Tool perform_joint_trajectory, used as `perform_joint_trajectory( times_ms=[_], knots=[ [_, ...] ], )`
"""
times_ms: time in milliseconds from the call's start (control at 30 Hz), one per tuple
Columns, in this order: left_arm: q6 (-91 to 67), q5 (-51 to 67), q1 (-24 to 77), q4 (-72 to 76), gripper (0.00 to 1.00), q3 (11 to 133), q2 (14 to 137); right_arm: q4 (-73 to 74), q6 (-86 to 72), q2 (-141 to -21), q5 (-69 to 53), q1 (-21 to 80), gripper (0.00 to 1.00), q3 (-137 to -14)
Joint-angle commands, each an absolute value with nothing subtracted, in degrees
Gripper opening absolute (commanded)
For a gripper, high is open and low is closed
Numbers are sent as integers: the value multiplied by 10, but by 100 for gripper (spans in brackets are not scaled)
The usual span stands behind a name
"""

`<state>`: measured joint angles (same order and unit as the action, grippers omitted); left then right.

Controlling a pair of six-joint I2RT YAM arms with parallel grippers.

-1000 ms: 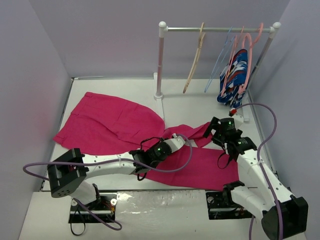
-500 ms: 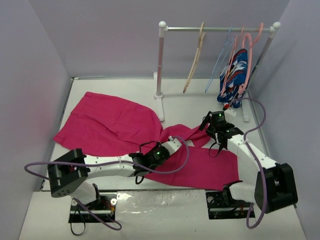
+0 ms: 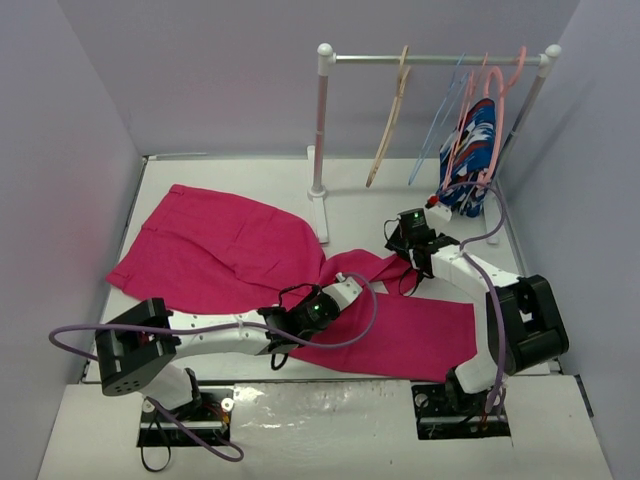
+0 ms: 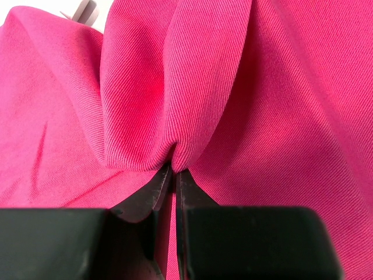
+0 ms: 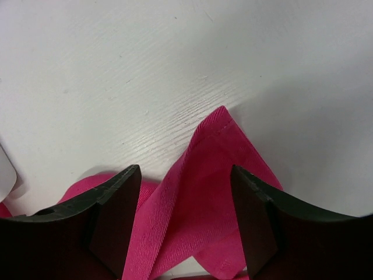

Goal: Place the trousers on the hanger
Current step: Flatten out the trousers at the center of the board.

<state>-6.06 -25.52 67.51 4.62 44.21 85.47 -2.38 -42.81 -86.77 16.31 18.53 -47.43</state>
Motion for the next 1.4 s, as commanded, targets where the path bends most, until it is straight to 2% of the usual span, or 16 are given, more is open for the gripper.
perform_joint_trajectory(
  times_ms=[0, 167, 367, 400, 633, 800, 933, 1067, 1267, 1333, 1367],
  knots=[
    [-71, -267, 679, 66, 0, 452, 831, -53, -447, -889, 190, 189, 55, -498],
    [-70, -268, 679, 65, 0, 456, 837, -56, -451, -913, 181, 189, 43, -501],
    [-67, -288, 677, 62, 0, 471, 851, -51, -435, -909, 188, 188, 1, -514],
    [-68, -290, 676, 59, 0, 480, 853, -43, -427, -901, 190, 185, 0, -521],
    [-43, -279, 611, 38, 0, 574, 884, -2, -357, -784, 234, 172, 0, -579],
    [-11, -201, 519, 35, 0, 737, 936, -2, -317, -724, 278, 166, 0, -599],
    [44, -179, 507, 25, 0, 851, 989, 4, -310, -694, 304, 163, 0, -579],
    [46, -131, 524, 43, 0, 856, 1013, 42, -352, -642, 328, 163, 0, -532],
    [-17, -173, 616, 62, 0, 743, 1038, 174, -425, -537, 329, 163, 1, -437],
    [-57, -181, 630, 60, 0, 707, 1034, 201, -432, -508, 316, 163, 32, -419],
    [-76, -188, 635, 56, 0, 687, 1028, 211, -435, -493, 306, 163, 42, -410]
  ],
)
